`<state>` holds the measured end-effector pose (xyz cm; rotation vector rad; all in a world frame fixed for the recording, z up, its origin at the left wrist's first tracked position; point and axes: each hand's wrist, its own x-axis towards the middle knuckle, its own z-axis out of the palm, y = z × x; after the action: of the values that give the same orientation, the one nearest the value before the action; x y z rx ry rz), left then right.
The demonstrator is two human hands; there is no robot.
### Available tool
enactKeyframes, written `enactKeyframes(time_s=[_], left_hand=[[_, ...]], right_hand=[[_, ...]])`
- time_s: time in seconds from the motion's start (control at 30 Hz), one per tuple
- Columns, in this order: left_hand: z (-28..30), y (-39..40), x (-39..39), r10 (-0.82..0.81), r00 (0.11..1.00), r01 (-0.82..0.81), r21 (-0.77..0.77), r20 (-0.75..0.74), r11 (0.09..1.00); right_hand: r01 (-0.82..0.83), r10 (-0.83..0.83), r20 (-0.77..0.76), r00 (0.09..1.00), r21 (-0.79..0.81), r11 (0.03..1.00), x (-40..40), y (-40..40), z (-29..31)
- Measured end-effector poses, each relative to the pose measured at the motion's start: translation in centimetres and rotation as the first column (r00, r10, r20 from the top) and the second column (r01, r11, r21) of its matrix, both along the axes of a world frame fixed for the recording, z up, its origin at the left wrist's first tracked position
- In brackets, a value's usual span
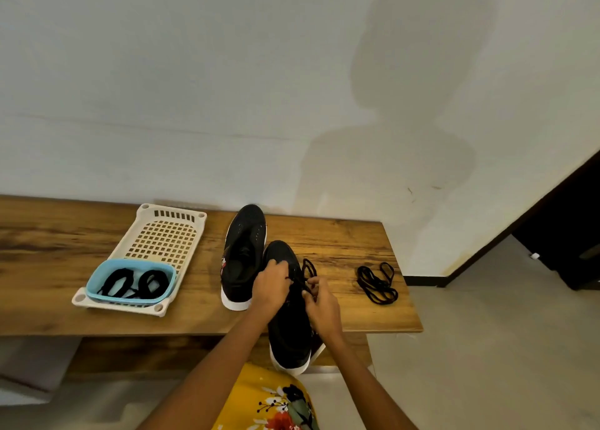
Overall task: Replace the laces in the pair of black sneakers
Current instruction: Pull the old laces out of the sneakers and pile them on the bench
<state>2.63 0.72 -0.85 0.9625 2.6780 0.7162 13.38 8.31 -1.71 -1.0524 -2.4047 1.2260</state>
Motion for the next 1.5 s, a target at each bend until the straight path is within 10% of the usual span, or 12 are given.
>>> enactKeyframes(time_s=[0.1,0.27,0.53,0.8,0.9,1.03,1.17,1.5], left_hand=[[-0.3,0.2,-1.5,0.319,0.869,-0.403,0.166,0.379,0.9],[1.0,0.2,-1.8,0.284,0.535,-0.672,0.197,0.796,0.714],[-0.7,-0.6,0.6,0.011,0.664,-0.441,0.381,0.747,0.813],[-1.7,-1.0,0.6,0.03,0.802,-0.274,0.321,0.597,0.907],[-0.3,-1.2,0.4,0.081,0.659,-0.509,0.365,0.747,0.779],[1.6,-1.4,-0.7,-0.034,0.446,-0.684,0.365,0.894,0.632],[2.2,-1.4,-0.5,-0.081,0.463,-0.664,0.406,0.882,0.628],[0.5,-1.8,0.7,-0.146,0.589,-0.384,0.434,0.795,0.815]], right_hand=[[-0.001,0.001,0.008,1.0,0.017,1.0,0.0,0.0,0.0],[-0.292,0.219,0.23,0.948,0.362,0.885,-1.3,-0.5,0.8],[-0.463,0.291,0.406,0.866,0.433,0.773,-5.2,0.8,5.6],[-0.204,0.187,-0.11,0.976,-0.165,0.965,-10.6,-0.1,15.3],[-0.163,0.107,-0.182,0.978,-0.332,0.929,-10.3,0.1,13.7],[-0.294,0.288,0.103,0.952,0.043,0.955,-7.5,1.1,8.7],[-0.526,0.4,0.42,0.814,0.243,0.815,-4.6,1.3,3.4],[-0.177,0.191,-0.115,0.975,0.124,0.976,-9.3,0.6,13.2]])
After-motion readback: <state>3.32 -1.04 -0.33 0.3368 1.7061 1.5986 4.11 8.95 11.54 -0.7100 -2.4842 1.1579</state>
